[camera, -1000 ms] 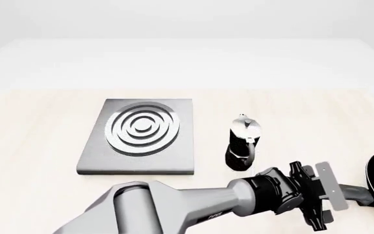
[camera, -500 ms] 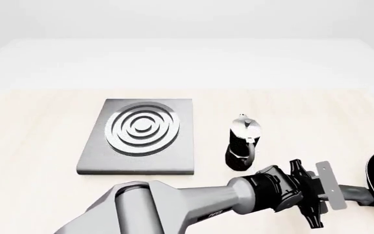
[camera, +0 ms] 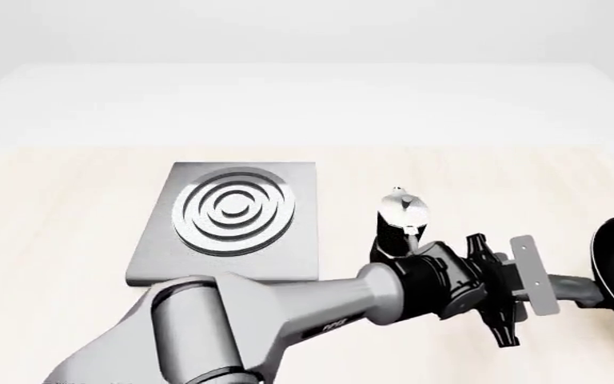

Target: Put the frying pan on the stove.

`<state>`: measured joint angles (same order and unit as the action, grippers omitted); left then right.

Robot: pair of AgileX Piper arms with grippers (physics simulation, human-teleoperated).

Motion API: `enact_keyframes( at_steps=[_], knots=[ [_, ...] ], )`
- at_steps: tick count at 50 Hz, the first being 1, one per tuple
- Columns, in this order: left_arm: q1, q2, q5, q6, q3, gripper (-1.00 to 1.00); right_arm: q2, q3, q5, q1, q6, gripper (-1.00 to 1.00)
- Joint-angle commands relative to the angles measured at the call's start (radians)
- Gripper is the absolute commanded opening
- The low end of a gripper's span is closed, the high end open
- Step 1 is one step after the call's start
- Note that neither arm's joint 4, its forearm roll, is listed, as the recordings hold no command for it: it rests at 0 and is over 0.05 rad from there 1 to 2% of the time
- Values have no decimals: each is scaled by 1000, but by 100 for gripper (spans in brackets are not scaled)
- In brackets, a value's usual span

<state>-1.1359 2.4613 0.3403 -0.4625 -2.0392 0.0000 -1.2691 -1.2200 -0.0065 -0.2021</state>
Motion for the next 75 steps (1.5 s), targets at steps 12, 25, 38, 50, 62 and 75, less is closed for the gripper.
enact_keyframes(
  at_steps=[12,25,38,50,62,75],
  knots=[
    [36,-113,13,6,-14,-100,0,2,0,4,21,100],
    [59,-165,48,33,-47,-100,0,1,0,4,25,100],
    [88,-245,69,31,-24,-100,0,-1,0,5,36,100],
    [113,-342,70,26,39,-100,0,-4,0,5,51,100],
    [138,-429,36,48,132,-100,0,-6,0,4,53,100],
    [191,-526,0,47,271,-100,0,-10,0,5,55,100]
  ],
)
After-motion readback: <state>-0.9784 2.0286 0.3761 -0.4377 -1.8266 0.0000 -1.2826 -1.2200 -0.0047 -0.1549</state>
